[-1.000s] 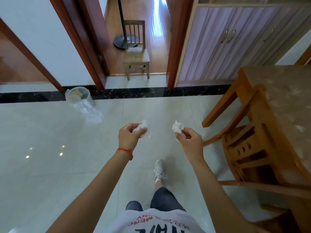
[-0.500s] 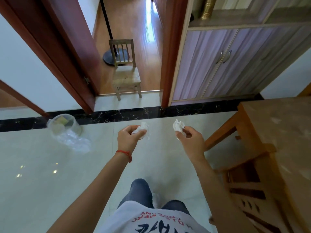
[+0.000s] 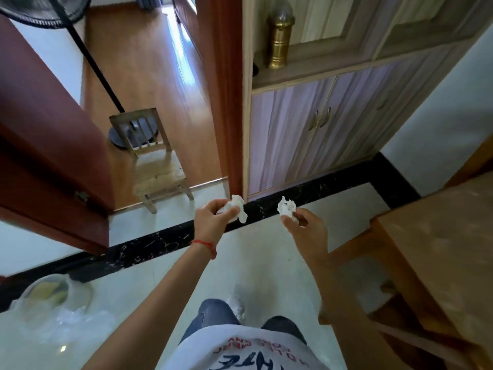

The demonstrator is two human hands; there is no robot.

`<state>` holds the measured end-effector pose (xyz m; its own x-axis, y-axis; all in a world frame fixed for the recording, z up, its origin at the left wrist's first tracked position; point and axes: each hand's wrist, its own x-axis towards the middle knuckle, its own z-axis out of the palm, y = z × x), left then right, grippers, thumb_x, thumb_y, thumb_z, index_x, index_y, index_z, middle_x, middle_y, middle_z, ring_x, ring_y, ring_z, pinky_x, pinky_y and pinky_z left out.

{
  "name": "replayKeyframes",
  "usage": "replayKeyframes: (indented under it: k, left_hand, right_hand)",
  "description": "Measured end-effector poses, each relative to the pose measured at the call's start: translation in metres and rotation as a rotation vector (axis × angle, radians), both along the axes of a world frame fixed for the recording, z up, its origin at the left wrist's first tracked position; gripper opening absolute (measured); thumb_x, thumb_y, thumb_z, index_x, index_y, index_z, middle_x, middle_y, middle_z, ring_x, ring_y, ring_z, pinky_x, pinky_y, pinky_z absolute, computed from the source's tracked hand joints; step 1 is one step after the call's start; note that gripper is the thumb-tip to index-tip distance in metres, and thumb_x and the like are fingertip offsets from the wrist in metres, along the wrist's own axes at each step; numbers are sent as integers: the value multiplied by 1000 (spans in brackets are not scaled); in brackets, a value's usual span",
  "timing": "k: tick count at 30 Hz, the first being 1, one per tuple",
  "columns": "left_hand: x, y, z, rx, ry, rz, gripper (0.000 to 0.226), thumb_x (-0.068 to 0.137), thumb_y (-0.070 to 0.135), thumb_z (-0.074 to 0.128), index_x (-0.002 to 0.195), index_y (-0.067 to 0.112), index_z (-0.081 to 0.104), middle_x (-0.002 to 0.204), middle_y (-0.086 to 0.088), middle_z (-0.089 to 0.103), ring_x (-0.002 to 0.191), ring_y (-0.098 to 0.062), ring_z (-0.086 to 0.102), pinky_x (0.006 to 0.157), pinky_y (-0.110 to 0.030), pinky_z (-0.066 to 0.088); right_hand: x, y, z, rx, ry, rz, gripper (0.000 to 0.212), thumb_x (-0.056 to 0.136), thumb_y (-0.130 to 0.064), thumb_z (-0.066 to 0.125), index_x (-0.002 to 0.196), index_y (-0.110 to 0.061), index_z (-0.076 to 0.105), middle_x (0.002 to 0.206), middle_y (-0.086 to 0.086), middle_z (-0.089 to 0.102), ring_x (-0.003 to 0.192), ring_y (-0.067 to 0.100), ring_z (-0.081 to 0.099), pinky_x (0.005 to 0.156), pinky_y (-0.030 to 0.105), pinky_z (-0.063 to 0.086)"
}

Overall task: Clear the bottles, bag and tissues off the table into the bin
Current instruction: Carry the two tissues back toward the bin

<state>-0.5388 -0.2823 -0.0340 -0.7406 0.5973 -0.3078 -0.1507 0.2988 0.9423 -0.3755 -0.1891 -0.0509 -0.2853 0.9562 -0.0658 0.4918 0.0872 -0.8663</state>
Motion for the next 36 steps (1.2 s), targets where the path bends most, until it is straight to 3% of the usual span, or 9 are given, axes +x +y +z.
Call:
replayKeyframes:
  k: [5, 8, 10, 15, 20, 25, 28, 31, 36]
  left_hand:
    - [-31, 73, -5, -29, -1, -73, 15, 70, 12, 76, 83, 13, 69, 86, -9, 66, 81, -21, 62, 82, -34, 54]
    - [-41, 117, -11, -49, -2, -157, 13, 63, 20, 77, 69, 28, 69, 76, -2, 65, 78, -21, 61, 85, -41, 53]
    - [-44, 150, -12, -44, 13, -174, 20, 63, 16, 78, 60, 32, 67, 70, 4, 61, 73, -19, 58, 79, -37, 51]
    - [-44, 236, -11, -36, 22, -269, 17, 75, 2, 71, 73, 17, 61, 74, -1, 59, 73, -18, 56, 73, -34, 50]
    - [-26, 313, -7, -40, 56, -400, 12, 75, 5, 71, 82, 12, 65, 78, -5, 61, 80, -21, 57, 82, -40, 52]
    - [12, 380, -4, -45, 49, -572, 11, 76, 2, 69, 80, 11, 64, 75, -1, 61, 74, -17, 58, 73, -27, 53]
    - [41, 414, -5, -33, 55, -695, 12, 76, 1, 68, 87, 6, 65, 70, 4, 59, 63, -5, 57, 56, -8, 48]
    - [69, 451, -6, -48, 51, -803, 13, 76, 3, 69, 88, 4, 66, 68, 3, 60, 53, 5, 59, 51, -4, 44]
    - [113, 508, 2, -4, -1, -976, 21, 67, 10, 72, 56, 27, 67, 53, 11, 64, 56, 1, 60, 55, -8, 49]
  right_hand:
    - [-20, 57, -3, -49, 23, -77, 10, 79, -15, 69, 75, -12, 60, 59, -7, 51, 54, 5, 45, 53, 9, 33]
    - [-25, 94, -10, -83, 54, -125, 11, 78, -18, 69, 77, -9, 63, 60, -2, 54, 56, 9, 46, 55, 20, 37]
    - [-28, 119, -13, -91, 43, -135, 14, 79, -19, 68, 71, -14, 58, 57, -7, 48, 53, 6, 42, 53, 18, 33]
    - [-28, 187, -7, -76, 73, -202, 29, 81, -13, 66, 61, -22, 48, 54, -8, 41, 46, 3, 38, 46, 8, 33]
    - [-5, 243, -5, -50, 57, -311, 12, 82, -17, 66, 86, -5, 63, 60, -8, 47, 54, 4, 42, 49, 6, 34]
    - [34, 276, -6, -61, 30, -497, 28, 82, -23, 67, 103, -4, 65, 81, 4, 63, 73, 16, 58, 58, 12, 38]
    - [62, 287, -4, -69, 39, -617, 29, 82, -22, 67, 104, -4, 65, 82, 3, 63, 76, 14, 57, 57, 8, 37]
    - [88, 298, -2, -103, 53, -754, 31, 83, -23, 67, 108, -5, 64, 89, 1, 62, 83, 13, 56, 65, 16, 38]
    - [122, 331, -10, -127, 69, -945, 26, 79, -25, 69, 97, -6, 67, 80, -1, 62, 74, 12, 56, 60, 18, 39]
